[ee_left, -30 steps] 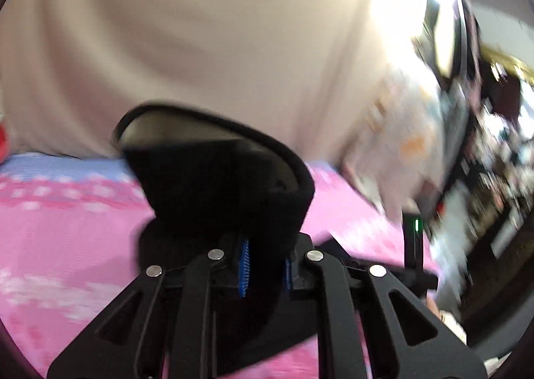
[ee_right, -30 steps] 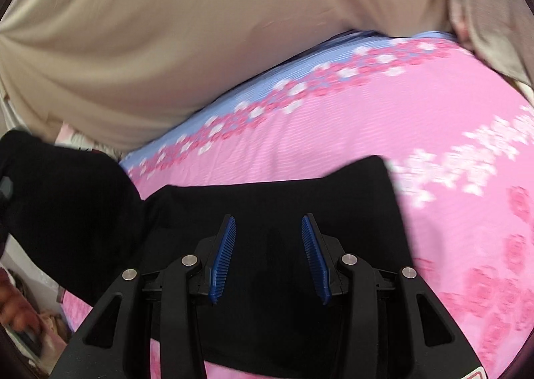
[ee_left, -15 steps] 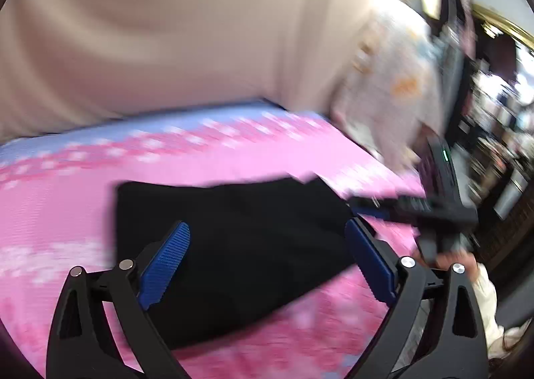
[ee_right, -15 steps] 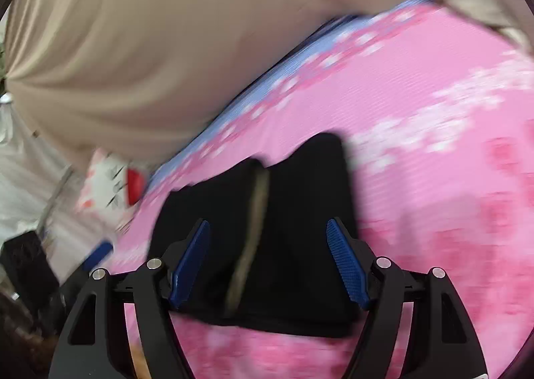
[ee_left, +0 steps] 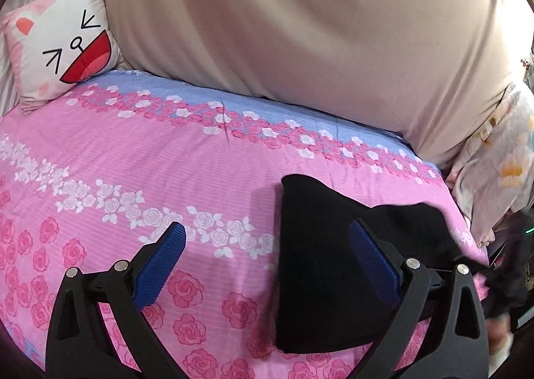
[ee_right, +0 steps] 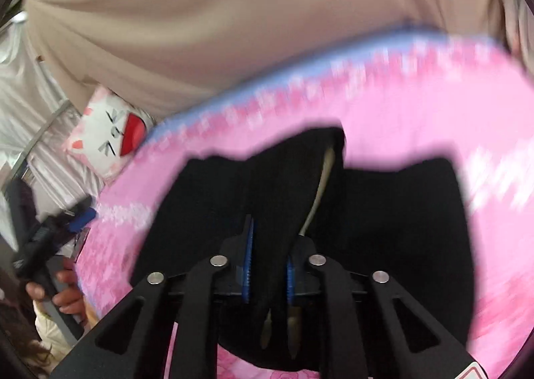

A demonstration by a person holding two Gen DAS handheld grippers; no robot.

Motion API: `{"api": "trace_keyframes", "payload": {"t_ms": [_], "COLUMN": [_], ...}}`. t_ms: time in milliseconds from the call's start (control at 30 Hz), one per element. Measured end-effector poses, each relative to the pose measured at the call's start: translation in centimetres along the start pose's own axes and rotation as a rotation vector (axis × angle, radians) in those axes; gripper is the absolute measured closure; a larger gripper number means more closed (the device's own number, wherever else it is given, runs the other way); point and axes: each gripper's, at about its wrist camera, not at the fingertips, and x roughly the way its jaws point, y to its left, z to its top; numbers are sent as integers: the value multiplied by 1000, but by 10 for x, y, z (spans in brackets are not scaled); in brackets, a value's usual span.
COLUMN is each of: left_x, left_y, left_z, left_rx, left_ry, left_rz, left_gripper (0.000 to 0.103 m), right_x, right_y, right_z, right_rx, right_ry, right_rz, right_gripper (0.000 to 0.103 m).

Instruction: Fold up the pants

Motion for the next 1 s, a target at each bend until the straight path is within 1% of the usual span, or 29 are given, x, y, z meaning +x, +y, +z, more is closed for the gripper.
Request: {"api": "trace_keyframes", "payload": {"t_ms": [67,100,133,167,233,267,300,333,367,433,467,533,600,633,667,733,767,800,833,867,900,967,1000], "left_x": [-4,-2,1,6,20,27,31,35,37,45,51,62,75,80,83,89,90,91,91,91,91,89,89], "left_y": [-2,-2,-5,-7,-14,-18,-22,-27,-30,-38,-41,-45,-50,-52,-54,-57,-57,-58,-58,-59,-59,-59,-58], "left_z": [-2,-4,-7,-9,-19,-23,-25,-27,-28,-31,-33,-38,-44,-47,-48,-54,-55,-58,-60,-62,-63,-64,-65], "left_rx": [23,32,39,45,61,66,68,67,66,51,39,26,16,11,9,12,16,22,28,35,38,44,43], "left_ry": [-10,-7,1,13,59,83,101,121,130,168,190,231,267,280,290,310,316,318,320,324,323,315,310], "left_rz": [-12,-18,-22,-28,-40,-46,-55,-76,-91,-150,-176,-203,-199,-196,-191,-182,-172,-165,-160,-154,-152,-152,-161], "left_gripper": [7,7,7,7,7,7,7,7,7,7,7,7,7,7,7,7,7,7,7,7,7,7,7], "right_x": [-29,-43,-48,-45,-22,-10,-12,-19,-26,-41,-45,-41,-34,-27,-21,-7,5,16,26,38,38,24,24], "right_y": [-3,-11,-23,-36,-72,-90,-97,-100,-97,-89,-86,-83,-82,-82,-85,-88,-91,-95,-98,-99,-98,-96,-101], "right_z": [12,17,17,15,-1,-13,-19,-21,-20,-19,-18,-12,-2,7,16,31,41,46,49,52,52,53,50], "right_rx": [-18,-16,-8,3,60,115,163,209,217,197,181,177,152,124,105,78,67,57,46,39,37,21,42], "right_ry": [-59,-86,-80,-48,63,101,67,29,19,-38,-50,-34,-36,-39,-45,-33,-19,10,45,88,87,27,25], "right_rz": [-24,-78,-131,-157,-217,-204,-161,-121,-123,-182,-170,-125,-137,-155,-172,-181,-185,-183,-169,-134,-123,-145,-142], "right_gripper": [93,93,91,85,84,84,83,80,67,51,51,51,49,44,36,31,31,33,75,97,97,97,96]}}
